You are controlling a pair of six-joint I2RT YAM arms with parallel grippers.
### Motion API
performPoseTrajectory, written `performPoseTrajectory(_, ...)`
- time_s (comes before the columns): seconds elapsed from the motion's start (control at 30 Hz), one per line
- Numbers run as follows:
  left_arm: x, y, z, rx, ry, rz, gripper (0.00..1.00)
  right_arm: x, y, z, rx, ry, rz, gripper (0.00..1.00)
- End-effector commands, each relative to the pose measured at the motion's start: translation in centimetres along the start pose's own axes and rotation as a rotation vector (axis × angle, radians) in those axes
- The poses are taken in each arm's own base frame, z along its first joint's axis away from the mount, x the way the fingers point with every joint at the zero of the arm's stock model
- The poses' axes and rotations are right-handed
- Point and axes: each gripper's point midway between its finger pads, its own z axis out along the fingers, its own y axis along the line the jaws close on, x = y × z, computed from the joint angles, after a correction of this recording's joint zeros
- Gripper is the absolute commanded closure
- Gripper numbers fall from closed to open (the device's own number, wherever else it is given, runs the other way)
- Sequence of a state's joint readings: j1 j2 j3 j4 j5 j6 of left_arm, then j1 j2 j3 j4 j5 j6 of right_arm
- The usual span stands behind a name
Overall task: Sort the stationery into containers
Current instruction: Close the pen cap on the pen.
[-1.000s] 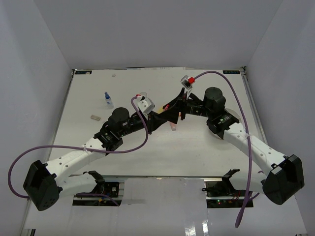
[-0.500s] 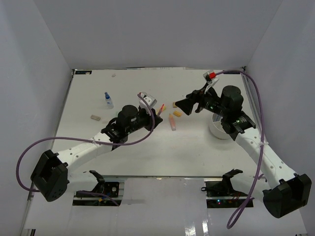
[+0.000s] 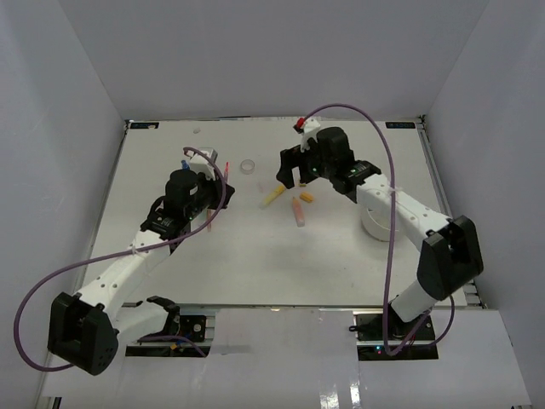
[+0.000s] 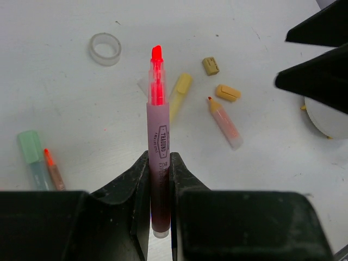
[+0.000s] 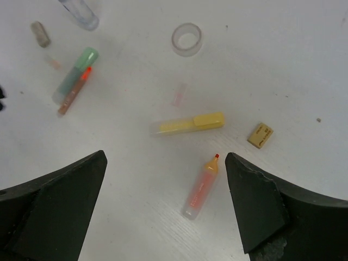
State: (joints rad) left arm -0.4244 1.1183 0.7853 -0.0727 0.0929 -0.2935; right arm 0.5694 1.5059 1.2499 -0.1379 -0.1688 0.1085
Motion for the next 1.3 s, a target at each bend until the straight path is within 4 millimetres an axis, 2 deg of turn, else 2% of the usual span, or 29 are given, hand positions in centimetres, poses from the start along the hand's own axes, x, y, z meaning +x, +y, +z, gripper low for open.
performPoseTrajectory(0.0,0.4,2.1,-1.7,-0.077,-0.009,0.016,1.00,0.0,-0.3,2.8,0.094,0.038,-0.063,0.06)
performPoseTrajectory(0.03,0.7,2.5,-2.1,-0.090,-0.012,0.015,1.00,1.6,-1.0,4.6,0.132,0.088,-0.065,0.09)
performPoseTrajectory(0.07,0.9,2.8,-2.3,-0.102,-0.015,0.014,1.00,0.5,-0.3,5.5,0.140,0.077,-0.082,0.09)
performPoseTrajectory(0.1,1.0,3.1,-2.5,-0.115,-0.020,0.019,1.00,1.1,-0.7,6.2,0.174,0.112,-0.092,0.10)
performPoseTrajectory(0.13,1.2,3.2,-2.8,-0.113,-0.027,0.022,1.00,2.8,-1.1,8.0,0.193,0.164,-0.097,0.10)
performPoseTrajectory(0.17,1.2,3.4,-2.9,-0.125,-0.032,0.027,1.00,3.1,-0.6,8.9,0.196,0.180,-0.105,0.11)
performPoseTrajectory(0.2,1.1,3.9,-3.1,-0.153,-0.042,0.036,1.00,1.7,-0.4,9.7,0.199,0.158,-0.109,0.14)
performPoseTrajectory(0.23,0.6,4.3,-3.2,-0.175,-0.060,0.040,1.00,3.6,-0.8,11.1,0.212,0.216,-0.107,0.17)
performPoseTrajectory(0.27,0.6,4.5,-3.4,-0.187,-0.069,0.045,1.00,4.1,-0.6,11.8,0.217,0.234,-0.102,0.18)
performPoseTrajectory(0.3,0.4,4.7,-3.5,-0.198,-0.078,0.048,1.00,2.9,-0.3,12.4,0.217,0.214,-0.102,0.21)
performPoseTrajectory(0.33,0.2,5.0,-3.6,-0.218,-0.085,0.046,1.00,4.2,-0.5,13.6,0.217,0.247,-0.101,0.22)
performPoseTrajectory(0.4,0.1,5.0,-3.7,-0.221,-0.096,0.043,1.00,5.0,-0.1,15.0,0.209,0.272,-0.093,0.25)
performPoseTrajectory(0.5,0.0,4.9,-3.9,-0.212,-0.106,0.044,1.00,5.3,0.3,16.0,0.207,0.277,-0.085,0.30)
performPoseTrajectory(0.6,0.0,4.7,-3.8,-0.204,-0.103,0.048,1.00,6.9,0.2,17.2,0.208,0.307,-0.077,0.35)
performPoseTrajectory(0.7,0.1,4.5,-3.7,-0.189,-0.097,0.046,1.00,7.6,0.3,18.0,0.206,0.314,-0.084,0.40)
performPoseTrajectory(1.0,0.5,4.2,-3.6,-0.170,-0.085,0.045,1.00,9.5,0.1,20.2,0.210,0.308,-0.088,0.47)
performPoseTrajectory(1.27,0.5,3.9,-3.5,-0.152,-0.082,0.044,1.00,11.1,-0.7,21.1,0.250,0.302,-0.087,0.53)
